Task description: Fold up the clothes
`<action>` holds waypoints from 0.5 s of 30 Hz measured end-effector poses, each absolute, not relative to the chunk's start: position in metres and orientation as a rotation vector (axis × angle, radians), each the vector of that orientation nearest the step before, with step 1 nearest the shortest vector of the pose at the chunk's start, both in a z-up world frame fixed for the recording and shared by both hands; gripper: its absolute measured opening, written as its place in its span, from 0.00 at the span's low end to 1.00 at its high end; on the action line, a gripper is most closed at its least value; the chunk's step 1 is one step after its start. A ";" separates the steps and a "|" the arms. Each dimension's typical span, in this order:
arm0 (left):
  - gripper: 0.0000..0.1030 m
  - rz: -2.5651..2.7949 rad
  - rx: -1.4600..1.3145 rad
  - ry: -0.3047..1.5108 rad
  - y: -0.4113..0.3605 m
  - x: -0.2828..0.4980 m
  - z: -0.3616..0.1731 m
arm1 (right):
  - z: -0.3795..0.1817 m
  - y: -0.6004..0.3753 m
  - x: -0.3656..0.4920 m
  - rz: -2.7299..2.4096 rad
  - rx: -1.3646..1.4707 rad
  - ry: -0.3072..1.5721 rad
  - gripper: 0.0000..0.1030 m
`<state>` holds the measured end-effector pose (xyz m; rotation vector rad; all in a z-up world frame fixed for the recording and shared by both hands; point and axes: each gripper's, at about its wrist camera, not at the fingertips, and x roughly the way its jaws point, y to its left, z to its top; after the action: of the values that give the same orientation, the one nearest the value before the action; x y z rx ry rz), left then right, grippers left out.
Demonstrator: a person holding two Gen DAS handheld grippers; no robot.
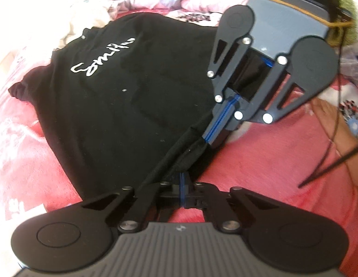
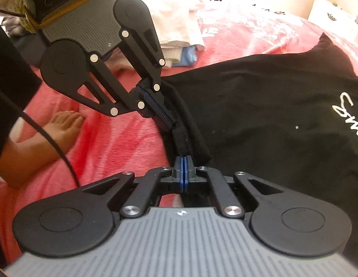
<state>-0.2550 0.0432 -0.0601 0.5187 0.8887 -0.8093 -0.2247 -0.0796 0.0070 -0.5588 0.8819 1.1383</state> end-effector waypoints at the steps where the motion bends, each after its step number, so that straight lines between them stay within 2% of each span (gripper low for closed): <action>1: 0.00 -0.817 0.522 0.895 0.044 -0.257 -0.060 | 0.007 -0.079 -0.226 1.145 -0.563 0.885 0.00; 9: 0.00 -0.854 0.578 0.962 0.041 -0.265 -0.072 | -0.006 -0.071 -0.235 1.158 -0.624 0.901 0.00; 11: 0.01 -0.862 0.549 0.980 0.044 -0.265 -0.068 | -0.003 -0.075 -0.234 1.145 -0.593 0.918 0.03; 15: 0.08 -0.817 0.505 0.923 0.058 -0.270 -0.048 | 0.015 -0.096 -0.237 1.118 -0.500 0.897 0.03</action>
<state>-0.2700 0.0584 -0.0479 0.5052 0.9233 -0.8170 -0.2374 -0.0957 0.0147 -0.5004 0.8969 1.1175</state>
